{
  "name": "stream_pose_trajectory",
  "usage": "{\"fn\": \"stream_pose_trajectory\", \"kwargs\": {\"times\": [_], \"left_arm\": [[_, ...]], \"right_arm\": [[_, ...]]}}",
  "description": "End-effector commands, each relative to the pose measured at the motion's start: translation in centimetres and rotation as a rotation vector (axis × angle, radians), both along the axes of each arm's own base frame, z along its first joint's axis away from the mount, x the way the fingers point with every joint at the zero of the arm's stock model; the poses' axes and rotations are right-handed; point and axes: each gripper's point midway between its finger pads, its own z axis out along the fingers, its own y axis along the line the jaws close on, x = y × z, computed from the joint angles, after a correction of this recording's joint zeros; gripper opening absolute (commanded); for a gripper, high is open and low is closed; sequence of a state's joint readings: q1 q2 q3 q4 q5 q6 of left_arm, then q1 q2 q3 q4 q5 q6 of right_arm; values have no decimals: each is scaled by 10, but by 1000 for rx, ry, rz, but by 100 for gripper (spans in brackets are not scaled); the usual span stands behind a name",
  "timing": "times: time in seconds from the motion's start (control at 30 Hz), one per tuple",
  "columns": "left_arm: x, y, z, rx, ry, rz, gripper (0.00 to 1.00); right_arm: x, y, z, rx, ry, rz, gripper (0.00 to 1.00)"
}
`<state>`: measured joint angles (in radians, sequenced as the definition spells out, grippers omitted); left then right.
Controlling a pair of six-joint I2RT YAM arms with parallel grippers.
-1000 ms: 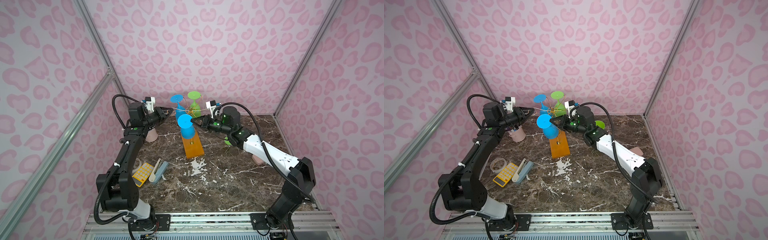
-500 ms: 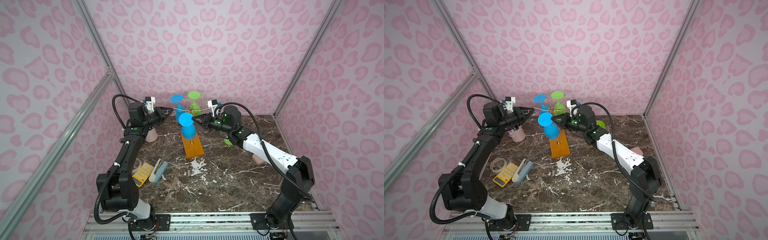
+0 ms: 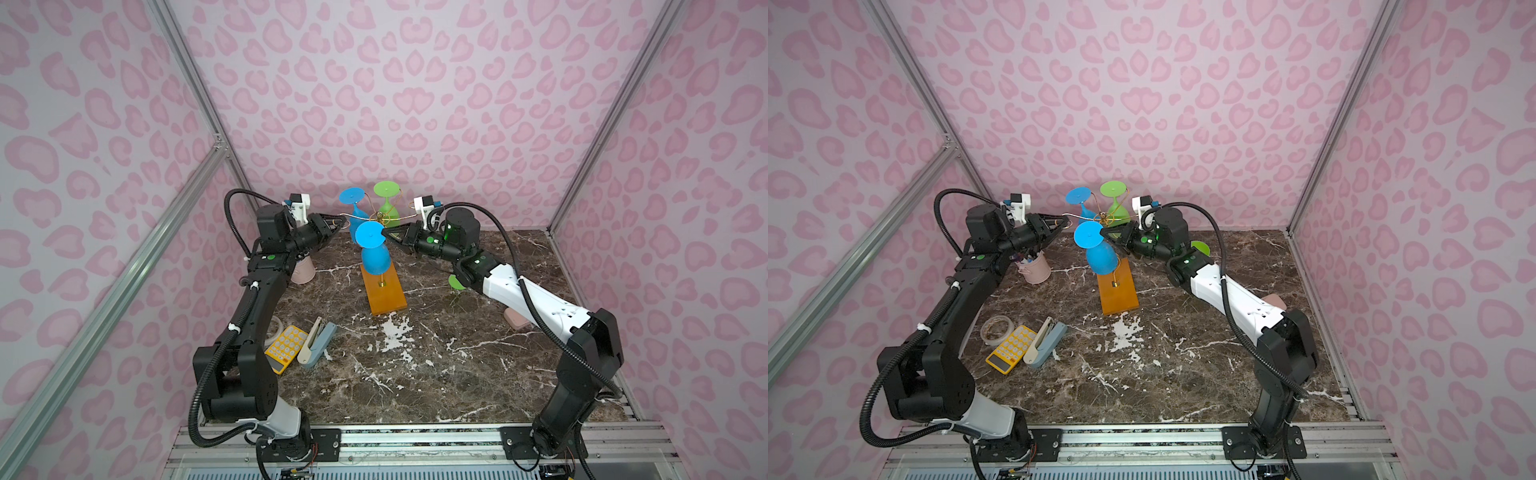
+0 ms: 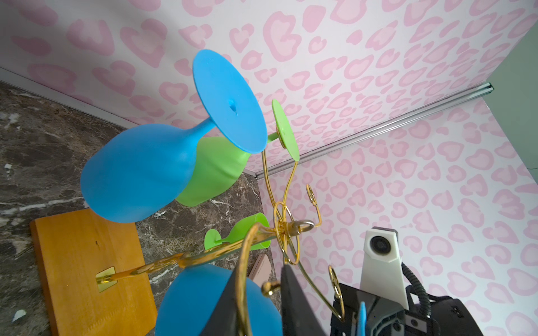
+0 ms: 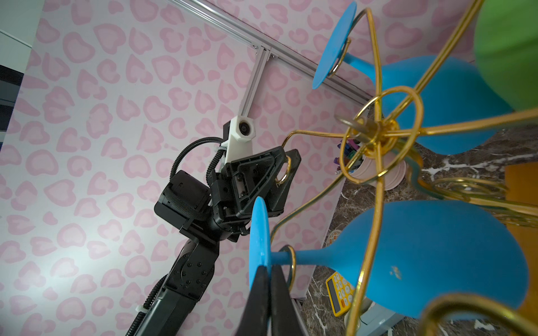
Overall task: Take the wine glass off the wine glass rack
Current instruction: Pick up the wine glass from the wine glass rack.
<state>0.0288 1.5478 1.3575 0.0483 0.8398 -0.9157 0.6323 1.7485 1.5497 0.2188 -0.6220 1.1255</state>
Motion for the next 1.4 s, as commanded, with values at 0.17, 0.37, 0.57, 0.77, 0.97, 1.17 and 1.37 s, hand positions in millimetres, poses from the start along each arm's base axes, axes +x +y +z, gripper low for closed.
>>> {"fn": "stream_pose_trajectory", "kwargs": {"times": [0.17,0.37,0.57,0.77,0.97,1.17,1.37], "left_arm": [[-1,-4,15,-7,-58,-33,24],[-1,-4,16,-9,-59,-34,24],[-1,-4,16,-10,-59,-36,24],[0,-4,15,-11,-56,-37,24],[0,-4,15,-13,-56,-38,24],[0,-4,15,-14,-54,-39,24],[0,-5,14,-15,-51,-39,24]], "right_arm": [[1,3,18,60,-59,-6,0],[-3,6,19,66,-52,11,0],[-8,9,14,54,-49,16,0],[-9,9,11,39,-44,13,0],[-11,8,6,23,-35,13,0],[-16,11,6,24,-35,24,0],[-19,15,7,32,-32,35,0]]}}
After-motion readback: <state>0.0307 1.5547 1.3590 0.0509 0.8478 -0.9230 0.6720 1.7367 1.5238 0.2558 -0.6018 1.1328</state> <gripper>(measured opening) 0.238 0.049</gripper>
